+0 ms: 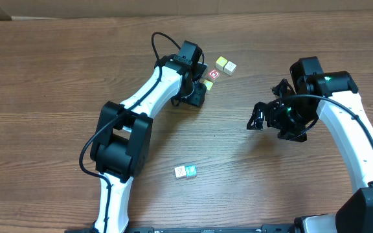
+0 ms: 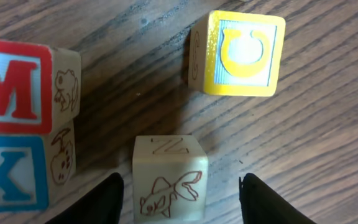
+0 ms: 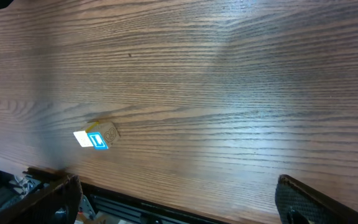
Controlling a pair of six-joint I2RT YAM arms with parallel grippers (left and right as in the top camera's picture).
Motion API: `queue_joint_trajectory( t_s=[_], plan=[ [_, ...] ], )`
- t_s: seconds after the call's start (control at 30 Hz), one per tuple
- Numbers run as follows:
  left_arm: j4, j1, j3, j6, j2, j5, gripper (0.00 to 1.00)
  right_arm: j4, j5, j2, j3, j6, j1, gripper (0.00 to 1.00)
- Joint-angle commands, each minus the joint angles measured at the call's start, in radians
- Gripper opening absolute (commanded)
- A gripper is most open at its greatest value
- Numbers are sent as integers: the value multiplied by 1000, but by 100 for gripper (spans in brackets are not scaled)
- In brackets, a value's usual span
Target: Flip 5 blocks
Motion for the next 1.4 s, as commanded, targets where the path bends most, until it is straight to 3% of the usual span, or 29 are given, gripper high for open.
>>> queue_joint_trajectory(
  t_s=[0.0,0.27,0.43,0.63,0.77,0.9,1.13,1.37],
  plan=[
    [8,-2,32,30,10,10,48,5,-2,-6,24,-7,-6,100],
    [4,-2,32,19,10,7,26,5,-2,-6,24,-4,-6,100],
    [-2,-1,32,-3,10,7,23,5,-2,-6,24,-4,-6,100],
    [-43,-1,63,-65,1,4,11,5,-1,-6,24,-4,-6,100],
    [-148,-1,124,-176,-31,-87,5,5,-1,-6,24,-4,-6,100],
    [-262,-1,140,-275,-101,-195,4,5,-1,-6,24,-4,-6,100],
    [-447,-12,109,-385,-275,-256,5,3,-1,-6,24,-4,-6,100],
    [-419,-78,-169,-485,-556,-292,5,-7,-1,-6,24,-8,-6,100]
  ],
)
